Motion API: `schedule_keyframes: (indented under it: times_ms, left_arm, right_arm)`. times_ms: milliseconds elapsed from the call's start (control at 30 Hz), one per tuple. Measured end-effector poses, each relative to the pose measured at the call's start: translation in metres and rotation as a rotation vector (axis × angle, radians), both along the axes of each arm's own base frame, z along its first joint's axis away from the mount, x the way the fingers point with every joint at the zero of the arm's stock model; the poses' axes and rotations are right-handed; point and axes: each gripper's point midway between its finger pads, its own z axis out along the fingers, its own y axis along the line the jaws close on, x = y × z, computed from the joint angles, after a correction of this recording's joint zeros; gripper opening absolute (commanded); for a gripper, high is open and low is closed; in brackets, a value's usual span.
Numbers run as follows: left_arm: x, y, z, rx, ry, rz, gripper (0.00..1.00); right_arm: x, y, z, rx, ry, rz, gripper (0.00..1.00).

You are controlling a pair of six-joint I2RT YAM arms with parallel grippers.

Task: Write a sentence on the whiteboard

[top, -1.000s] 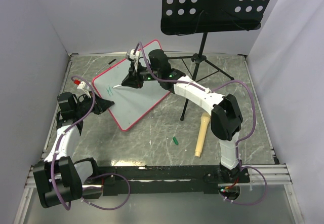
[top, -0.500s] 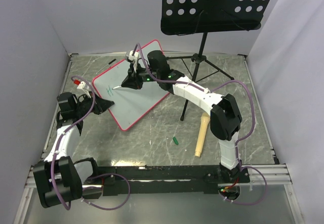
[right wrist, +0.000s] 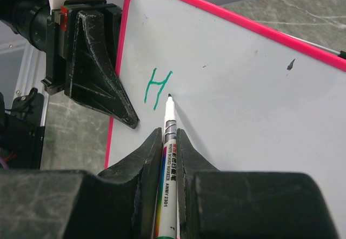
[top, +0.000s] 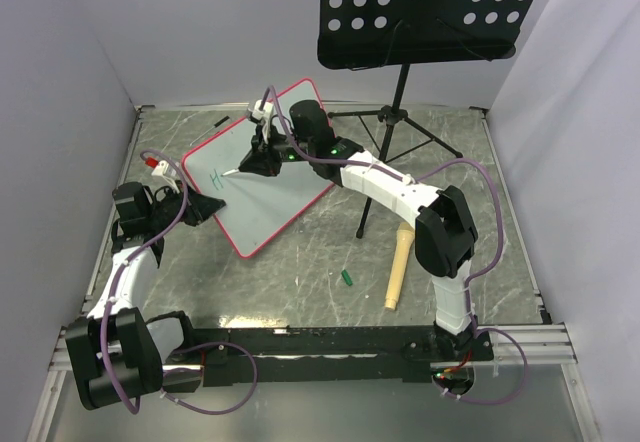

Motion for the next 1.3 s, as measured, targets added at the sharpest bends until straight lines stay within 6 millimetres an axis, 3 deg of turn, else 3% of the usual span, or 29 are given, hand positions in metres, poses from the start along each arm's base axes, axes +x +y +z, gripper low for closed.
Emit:
schedule_keyframes:
  times_ms: [1300]
  left_arm:
    - [0.001,0.002,-0.006,-0.017,0.044,0.026,0.01]
  right_arm:
    - [0.002,-0.006,-0.014,-0.023,-0.003,-0.039,0.0]
